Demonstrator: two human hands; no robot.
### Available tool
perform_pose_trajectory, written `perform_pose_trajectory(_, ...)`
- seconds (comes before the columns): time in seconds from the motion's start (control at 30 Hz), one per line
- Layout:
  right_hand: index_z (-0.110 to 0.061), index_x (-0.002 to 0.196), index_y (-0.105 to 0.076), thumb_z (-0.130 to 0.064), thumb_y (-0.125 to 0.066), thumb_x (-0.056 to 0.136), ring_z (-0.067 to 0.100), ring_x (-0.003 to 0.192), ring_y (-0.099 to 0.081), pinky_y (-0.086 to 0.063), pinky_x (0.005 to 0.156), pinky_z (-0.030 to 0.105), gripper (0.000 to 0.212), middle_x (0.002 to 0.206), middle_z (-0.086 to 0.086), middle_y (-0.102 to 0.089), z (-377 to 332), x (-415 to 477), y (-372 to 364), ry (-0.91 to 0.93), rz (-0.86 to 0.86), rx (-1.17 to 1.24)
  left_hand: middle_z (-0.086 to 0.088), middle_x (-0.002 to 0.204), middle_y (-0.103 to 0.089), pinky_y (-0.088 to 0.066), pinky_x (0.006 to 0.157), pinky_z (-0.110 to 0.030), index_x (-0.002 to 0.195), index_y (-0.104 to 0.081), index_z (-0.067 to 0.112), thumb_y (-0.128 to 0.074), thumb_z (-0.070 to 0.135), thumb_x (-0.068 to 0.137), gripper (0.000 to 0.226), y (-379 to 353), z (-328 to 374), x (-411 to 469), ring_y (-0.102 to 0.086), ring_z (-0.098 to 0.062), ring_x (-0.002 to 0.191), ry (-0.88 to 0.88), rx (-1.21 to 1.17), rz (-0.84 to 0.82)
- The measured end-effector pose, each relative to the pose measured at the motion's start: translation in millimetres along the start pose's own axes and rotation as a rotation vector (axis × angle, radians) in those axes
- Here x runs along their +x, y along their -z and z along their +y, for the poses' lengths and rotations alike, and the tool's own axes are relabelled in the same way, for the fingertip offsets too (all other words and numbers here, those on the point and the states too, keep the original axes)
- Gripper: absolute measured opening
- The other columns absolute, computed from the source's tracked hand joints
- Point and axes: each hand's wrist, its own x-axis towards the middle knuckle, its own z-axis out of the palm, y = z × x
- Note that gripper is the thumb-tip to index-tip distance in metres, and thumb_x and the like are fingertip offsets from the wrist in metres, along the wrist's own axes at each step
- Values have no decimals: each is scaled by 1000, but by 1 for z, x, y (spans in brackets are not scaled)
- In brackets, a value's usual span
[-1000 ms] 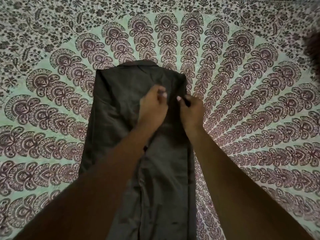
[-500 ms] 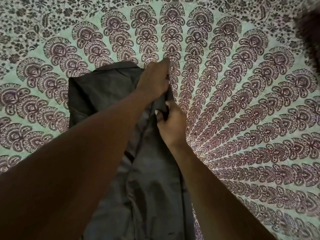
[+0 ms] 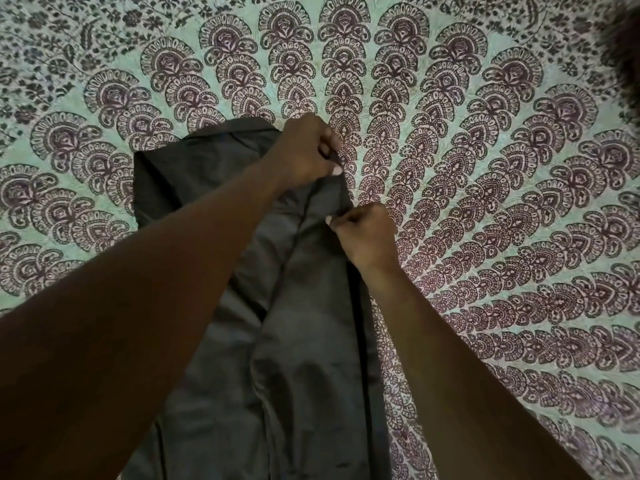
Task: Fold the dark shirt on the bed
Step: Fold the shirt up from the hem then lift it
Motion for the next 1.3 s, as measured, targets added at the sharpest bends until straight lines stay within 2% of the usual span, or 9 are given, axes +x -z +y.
perform_pose_trajectory(0.1, -11, 64, -69, -33, -90, 73, 24, 66, -61, -38, 65, 24, 31, 59, 0, -60, 3, 0, -2, -33, -53, -5, -4, 87, -65, -51, 70, -15, 98, -72, 13, -84, -1, 72, 32, -6, 3, 1, -56, -1, 69, -6, 9, 37)
perform_pose_trajectory(0.17, -14, 60, -62, -32, -92, 71, 18, 62, -51, -35, 60, 22, 36, 55, -4, -53, 3, -3, -2, -42, -70, 17, -4, 86, -60, -54, 74, -31, 94, -64, 17, -73, -8, 72, 34, -8, 7, -3, -61, -16, 79, -38, -7, 56)
perform_pose_trajectory(0.33, -8, 66, -63, -34, -93, 71, 22, 63, -58, -40, 60, 27, 40, 62, 4, -62, -5, -15, 5, -23, -41, 13, -8, 80, -59, -53, 76, -45, 98, -55, 7, -54, -4, 88, 15, -8, 19, -22, -58, -25, 78, -69, 40, 118)
perform_pose_trajectory(0.47, -13, 76, -65, -39, -96, 65, 20, 70, -64, -41, 58, 27, 41, 73, 1, -67, -2, -31, 9, 5, -12, -68, -13, 93, -65, -53, 79, -43, 110, -52, 11, -59, 29, 98, 23, -19, 10, -48, -61, -33, 87, 106, 90, 72)
perform_pose_trajectory(0.63, -15, 74, -66, -40, -98, 59, 21, 71, -67, -41, 61, 25, 44, 72, -2, -68, 8, -34, 7, -18, 25, -91, -10, 85, -63, -56, 74, -50, 99, -46, 16, -77, 22, 74, 40, -25, -3, -65, -65, -36, 80, 117, 40, 94)
perform_pose_trajectory(0.77, -14, 72, -62, -39, -99, 56, 20, 66, -62, -41, 58, 27, 48, 71, 1, -66, 7, -42, 11, 1, -11, -97, -14, 81, -61, -53, 70, -52, 97, -48, 9, -62, 11, 83, 20, -30, 4, -71, -63, -42, 81, 27, 31, 205)
perform_pose_trajectory(0.9, -12, 69, -61, -34, -98, 58, 22, 67, -63, -40, 58, 29, 44, 68, 1, -65, 16, -71, 22, -2, -76, -165, -15, 106, -58, -51, 86, -49, 106, -51, 10, -68, 11, 87, 26, -37, 6, -95, -58, -36, 97, -1, 98, 258)
perform_pose_trajectory(1.1, -11, 75, -66, -35, -96, 65, 23, 74, -66, -49, 66, 32, 40, 73, 2, -68, 23, -89, 28, 49, -89, -175, -13, 109, -57, -51, 94, -46, 99, -69, 12, -67, 17, 92, 9, -43, -10, -140, -60, -31, 104, 54, 140, 94)
perform_pose_trajectory(1.3, -17, 66, -49, -54, -91, 66, 11, 55, -49, -30, 48, 26, 57, 59, -4, -52, 39, -124, 38, -9, -127, -174, -14, 118, -61, -51, 99, -46, 127, -57, 16, -72, 30, 89, 43, -39, -1, -193, -61, -34, 112, 279, 84, 70)
